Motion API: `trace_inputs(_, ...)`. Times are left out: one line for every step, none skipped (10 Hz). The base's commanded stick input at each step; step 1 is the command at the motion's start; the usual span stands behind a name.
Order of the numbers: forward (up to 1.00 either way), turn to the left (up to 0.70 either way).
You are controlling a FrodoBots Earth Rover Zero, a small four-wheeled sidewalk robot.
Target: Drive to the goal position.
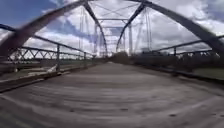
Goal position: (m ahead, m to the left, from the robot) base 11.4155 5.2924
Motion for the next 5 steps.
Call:
trace_inputs(1.0,0.0)
trace_inputs(1.0,0.0)
trace_inputs(1.0,0.0)
trace_inputs(1.0,0.0)
trace_inputs(1.0,0.0)
